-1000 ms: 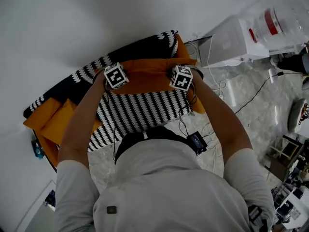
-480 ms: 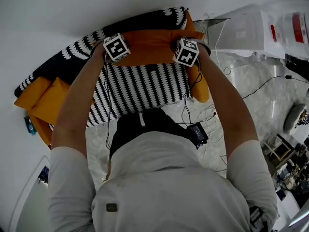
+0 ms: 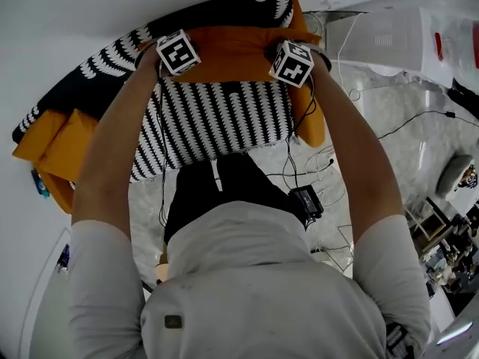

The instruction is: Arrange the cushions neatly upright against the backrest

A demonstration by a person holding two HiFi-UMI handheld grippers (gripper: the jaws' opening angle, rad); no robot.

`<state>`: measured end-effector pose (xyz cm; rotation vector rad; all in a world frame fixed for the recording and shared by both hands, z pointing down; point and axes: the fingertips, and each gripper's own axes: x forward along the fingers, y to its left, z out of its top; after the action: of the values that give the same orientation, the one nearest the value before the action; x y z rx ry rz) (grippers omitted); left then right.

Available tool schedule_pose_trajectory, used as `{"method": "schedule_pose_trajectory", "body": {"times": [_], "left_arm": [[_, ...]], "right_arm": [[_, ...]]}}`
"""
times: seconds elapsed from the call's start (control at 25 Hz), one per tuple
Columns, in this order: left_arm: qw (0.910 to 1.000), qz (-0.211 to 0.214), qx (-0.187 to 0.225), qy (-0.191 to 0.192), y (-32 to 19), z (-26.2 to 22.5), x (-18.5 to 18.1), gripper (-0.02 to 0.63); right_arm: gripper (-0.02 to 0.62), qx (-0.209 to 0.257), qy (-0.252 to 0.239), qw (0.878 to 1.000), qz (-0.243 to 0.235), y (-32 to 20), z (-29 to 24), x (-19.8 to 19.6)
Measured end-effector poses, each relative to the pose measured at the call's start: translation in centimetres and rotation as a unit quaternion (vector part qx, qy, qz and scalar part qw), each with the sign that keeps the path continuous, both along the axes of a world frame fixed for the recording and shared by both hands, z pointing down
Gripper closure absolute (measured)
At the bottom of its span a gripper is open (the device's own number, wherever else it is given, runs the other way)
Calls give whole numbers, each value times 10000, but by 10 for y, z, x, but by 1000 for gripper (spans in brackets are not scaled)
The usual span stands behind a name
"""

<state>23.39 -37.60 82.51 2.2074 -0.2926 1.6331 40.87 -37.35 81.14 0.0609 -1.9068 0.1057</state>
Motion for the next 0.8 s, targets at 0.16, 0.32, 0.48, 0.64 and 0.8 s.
{"method": "schedule_pose_trajectory", "body": {"times": [0.16, 0.32, 0.48, 0.64, 0.8], "left_arm": [[9998, -102, 149, -1, -14, 10, 0, 583], [9998, -174, 72, 105, -16, 16, 4, 582], [9996, -215, 125, 93, -20, 19, 5, 574], [9992, -314, 162, 207, -21, 17, 5, 550], [9978, -525, 169, 375, -18, 14, 3, 506]], "right_arm": [[558, 0, -26, 9999, 121, -9, 12, 0], [558, 35, -6, 9997, 261, -19, 26, 1], [555, -15, 0, 9988, 481, -28, 34, 0], [539, 31, -54, 9984, 567, -28, 34, 1], [508, 91, -48, 9982, 599, -25, 31, 0]]}}
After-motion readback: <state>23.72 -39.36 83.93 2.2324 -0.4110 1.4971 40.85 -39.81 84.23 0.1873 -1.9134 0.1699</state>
